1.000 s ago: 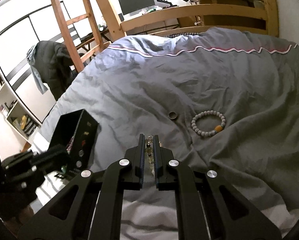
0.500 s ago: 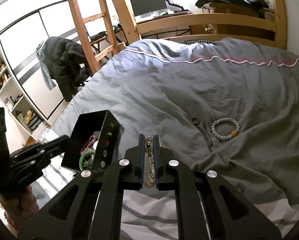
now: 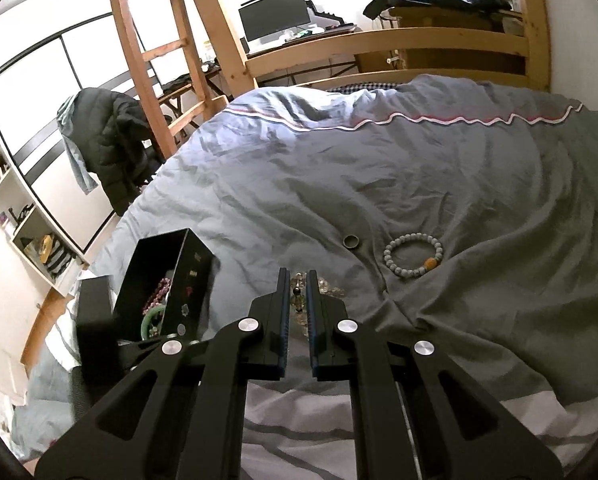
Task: Organize jewelry
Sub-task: 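Lift and carry the gold charm and gold chain over the black box with both grippers, then open both grippers to drop the gold charm and chain into the box, then move left gripper to the dark ring while right gripper approaches the white bead bracelet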
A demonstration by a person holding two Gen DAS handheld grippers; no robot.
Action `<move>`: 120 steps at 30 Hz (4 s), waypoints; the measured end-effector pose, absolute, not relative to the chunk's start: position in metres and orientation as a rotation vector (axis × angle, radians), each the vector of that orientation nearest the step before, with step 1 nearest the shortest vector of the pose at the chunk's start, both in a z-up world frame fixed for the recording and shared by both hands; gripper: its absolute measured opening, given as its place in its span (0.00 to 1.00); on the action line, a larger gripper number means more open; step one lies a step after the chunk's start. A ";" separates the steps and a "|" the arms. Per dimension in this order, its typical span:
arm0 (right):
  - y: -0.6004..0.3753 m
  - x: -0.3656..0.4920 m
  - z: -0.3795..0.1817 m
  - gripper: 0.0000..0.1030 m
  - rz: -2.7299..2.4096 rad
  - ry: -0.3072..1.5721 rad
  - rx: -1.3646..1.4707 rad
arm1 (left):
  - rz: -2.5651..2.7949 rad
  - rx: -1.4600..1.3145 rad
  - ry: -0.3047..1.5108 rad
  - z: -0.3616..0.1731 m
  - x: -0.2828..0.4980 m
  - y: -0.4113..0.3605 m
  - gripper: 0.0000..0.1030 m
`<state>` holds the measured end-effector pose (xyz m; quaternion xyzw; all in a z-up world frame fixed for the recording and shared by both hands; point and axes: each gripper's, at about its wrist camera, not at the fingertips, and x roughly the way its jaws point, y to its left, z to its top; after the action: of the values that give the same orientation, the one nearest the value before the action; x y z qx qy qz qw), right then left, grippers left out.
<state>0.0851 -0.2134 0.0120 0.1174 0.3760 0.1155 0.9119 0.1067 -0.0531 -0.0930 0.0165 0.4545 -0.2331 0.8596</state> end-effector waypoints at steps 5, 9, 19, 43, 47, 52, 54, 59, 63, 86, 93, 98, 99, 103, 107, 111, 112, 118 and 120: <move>-0.220 0.082 0.009 0.09 0.239 0.772 0.261 | -0.489 0.048 1.030 -0.121 0.117 -0.055 0.28; -0.221 0.080 0.010 0.09 0.241 0.767 0.270 | -0.489 0.028 1.056 -0.126 0.122 -0.052 0.13; -0.221 0.077 0.014 0.09 0.252 0.755 0.280 | -0.485 -0.066 0.938 -0.080 0.109 -0.027 0.13; -0.154 0.086 0.035 0.09 0.359 0.757 0.222 | -0.290 -0.105 0.833 -0.008 0.099 0.064 0.13; -0.126 0.091 0.038 0.08 0.400 0.760 0.200 | -0.260 -0.125 0.826 -0.002 0.101 0.084 0.13; -0.090 0.097 0.036 0.08 0.458 0.768 0.193 | -0.243 -0.177 0.821 0.003 0.105 0.111 0.13; -0.077 0.100 0.033 0.09 0.479 0.776 0.187 | -0.241 -0.188 0.821 0.003 0.108 0.118 0.13; -0.045 0.106 0.022 0.08 0.520 0.805 0.169 | -0.248 -0.194 0.834 -0.002 0.116 0.123 0.13; -0.029 0.106 0.013 0.08 0.540 0.821 0.152 | -0.233 -0.188 0.857 -0.007 0.123 0.128 0.13; -0.012 0.110 -0.027 0.09 0.562 0.900 0.139 | -0.222 -0.224 0.907 -0.021 0.135 0.143 0.13; -0.014 0.112 -0.028 0.19 0.553 0.909 0.152 | -0.184 -0.222 0.888 -0.018 0.134 0.145 0.38; -0.028 0.112 -0.024 0.56 0.514 0.877 0.184 | -0.170 -0.240 0.868 -0.016 0.132 0.150 0.52; -0.031 0.112 -0.024 0.56 0.506 0.878 0.186 | -0.167 -0.239 0.867 -0.015 0.132 0.150 0.53; -0.041 0.116 -0.023 0.59 0.475 0.880 0.172 | -0.154 -0.226 0.842 -0.013 0.130 0.149 0.68; -0.055 0.114 -0.020 0.82 0.442 0.859 0.164 | -0.132 -0.218 0.814 -0.010 0.129 0.146 0.87; -0.072 0.114 -0.019 0.87 0.400 0.848 0.140 | -0.146 -0.185 0.783 -0.006 0.128 0.132 0.87; -0.079 0.114 -0.019 0.87 0.387 0.848 0.134 | -0.155 -0.167 0.775 -0.005 0.127 0.125 0.88; -0.121 0.115 -0.023 0.89 0.306 0.845 0.112 | -0.241 -0.092 0.765 -0.009 0.128 0.078 0.92; -0.137 0.115 -0.025 0.89 0.277 0.842 0.105 | -0.273 -0.076 0.762 -0.011 0.129 0.061 0.92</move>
<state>0.1153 -0.1369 -0.0247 0.0510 0.4073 0.1341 0.9020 0.1288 0.0606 -0.0109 -0.0370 0.3708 -0.1327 0.9185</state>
